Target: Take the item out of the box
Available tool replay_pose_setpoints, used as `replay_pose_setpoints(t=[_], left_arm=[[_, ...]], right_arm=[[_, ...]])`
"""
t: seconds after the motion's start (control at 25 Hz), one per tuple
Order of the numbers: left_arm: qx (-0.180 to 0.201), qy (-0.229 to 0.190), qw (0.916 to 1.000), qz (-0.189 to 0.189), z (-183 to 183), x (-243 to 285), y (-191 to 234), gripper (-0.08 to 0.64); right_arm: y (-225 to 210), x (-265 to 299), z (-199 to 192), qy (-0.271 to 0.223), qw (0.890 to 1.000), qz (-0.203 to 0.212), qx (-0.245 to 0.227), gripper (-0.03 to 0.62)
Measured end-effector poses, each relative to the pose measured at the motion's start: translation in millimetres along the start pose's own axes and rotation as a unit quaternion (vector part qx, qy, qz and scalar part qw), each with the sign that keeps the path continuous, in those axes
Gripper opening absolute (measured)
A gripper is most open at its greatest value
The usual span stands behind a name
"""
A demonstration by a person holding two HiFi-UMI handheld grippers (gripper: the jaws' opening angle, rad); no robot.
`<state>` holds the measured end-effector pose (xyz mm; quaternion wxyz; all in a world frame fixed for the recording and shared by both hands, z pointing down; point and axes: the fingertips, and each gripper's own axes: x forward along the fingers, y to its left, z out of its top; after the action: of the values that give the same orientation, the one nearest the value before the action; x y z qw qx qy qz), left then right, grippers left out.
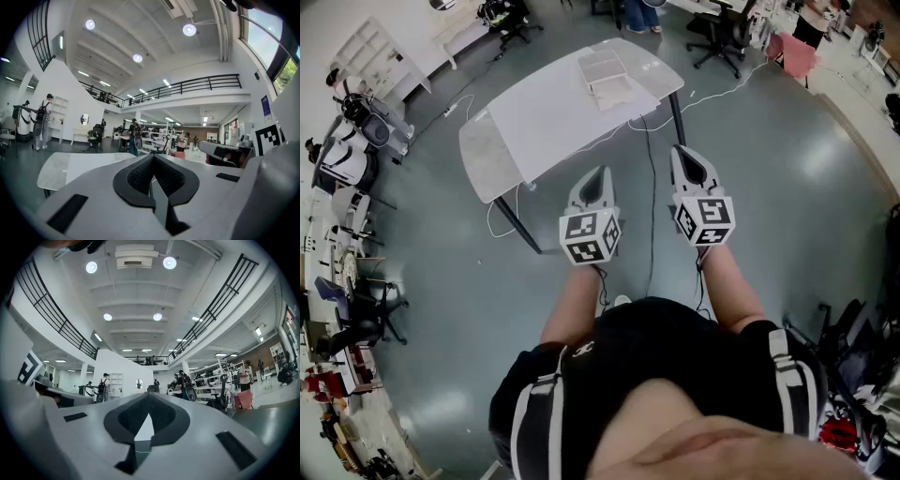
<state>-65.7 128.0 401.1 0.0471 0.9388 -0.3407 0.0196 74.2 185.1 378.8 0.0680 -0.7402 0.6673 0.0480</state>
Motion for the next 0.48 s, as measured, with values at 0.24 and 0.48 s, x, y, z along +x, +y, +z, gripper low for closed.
replay_pose_setpoints(t=[0.24,0.48], left_arm=[[0.010,0.005,0.9999,-0.001,-3,-2,1,0.014],[0.012,0.005,0.9999,-0.003,-2,-1,10,0.014]], right_arm=[[1,-1,1,-0.003,1.000,-0.005,-0.003,0.012],[13,5,0,-0.006,1.000,0.004,-0.001,0.012]])
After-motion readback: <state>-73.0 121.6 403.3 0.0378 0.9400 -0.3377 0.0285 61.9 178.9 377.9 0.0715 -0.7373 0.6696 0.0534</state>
